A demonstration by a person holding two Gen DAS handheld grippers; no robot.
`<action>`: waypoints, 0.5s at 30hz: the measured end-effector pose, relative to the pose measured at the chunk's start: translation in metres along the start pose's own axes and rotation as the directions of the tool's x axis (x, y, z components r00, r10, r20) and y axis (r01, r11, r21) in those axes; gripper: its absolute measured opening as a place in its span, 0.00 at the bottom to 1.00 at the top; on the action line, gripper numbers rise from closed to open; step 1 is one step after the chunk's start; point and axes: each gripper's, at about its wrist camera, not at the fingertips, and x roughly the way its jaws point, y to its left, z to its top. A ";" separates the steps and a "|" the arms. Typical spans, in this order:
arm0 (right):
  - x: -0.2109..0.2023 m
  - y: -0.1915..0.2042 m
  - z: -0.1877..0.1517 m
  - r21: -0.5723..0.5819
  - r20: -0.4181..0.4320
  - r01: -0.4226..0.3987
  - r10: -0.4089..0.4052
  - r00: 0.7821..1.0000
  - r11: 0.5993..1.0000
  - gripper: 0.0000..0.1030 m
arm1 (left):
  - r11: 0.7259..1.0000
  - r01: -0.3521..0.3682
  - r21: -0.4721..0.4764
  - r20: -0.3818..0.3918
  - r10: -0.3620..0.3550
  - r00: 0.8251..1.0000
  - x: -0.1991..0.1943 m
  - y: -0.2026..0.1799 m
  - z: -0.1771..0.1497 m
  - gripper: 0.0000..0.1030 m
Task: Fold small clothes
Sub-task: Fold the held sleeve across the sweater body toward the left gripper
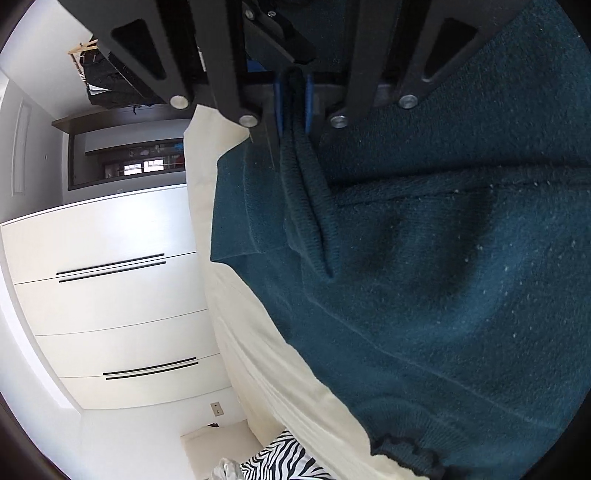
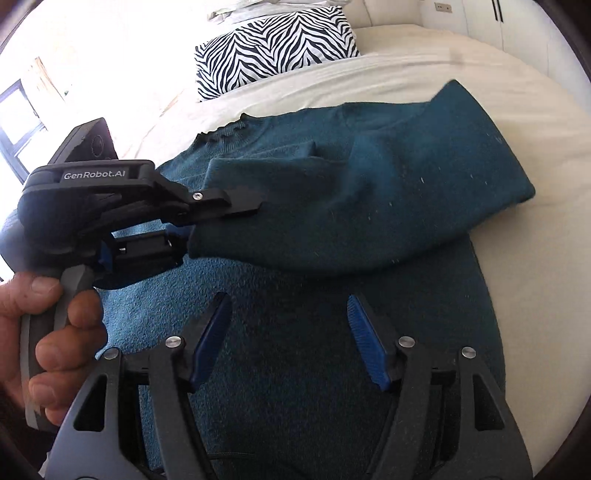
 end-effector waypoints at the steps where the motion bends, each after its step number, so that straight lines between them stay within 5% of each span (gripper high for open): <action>1: -0.002 -0.005 -0.002 0.021 -0.001 -0.011 0.011 1.000 1.000 0.62 | 1.000 -0.014 0.021 0.015 0.013 1.000 -0.006 -0.005 0.001 0.08; 10: -0.007 -0.027 -0.004 0.145 0.009 -0.092 0.092 0.996 0.985 0.62 | 0.931 -0.146 0.336 0.176 0.090 0.980 -0.093 -0.068 0.011 0.08; 12: -0.007 -0.033 -0.001 0.192 0.020 -0.121 0.120 0.993 0.974 0.62 | 0.918 -0.191 0.347 0.205 0.125 0.971 -0.113 -0.058 0.021 0.08; 15: -0.004 -0.043 0.007 0.269 0.043 -0.167 0.162 0.986 0.949 0.62 | 0.937 -0.216 0.275 0.226 0.156 0.962 -0.127 -0.025 0.039 0.08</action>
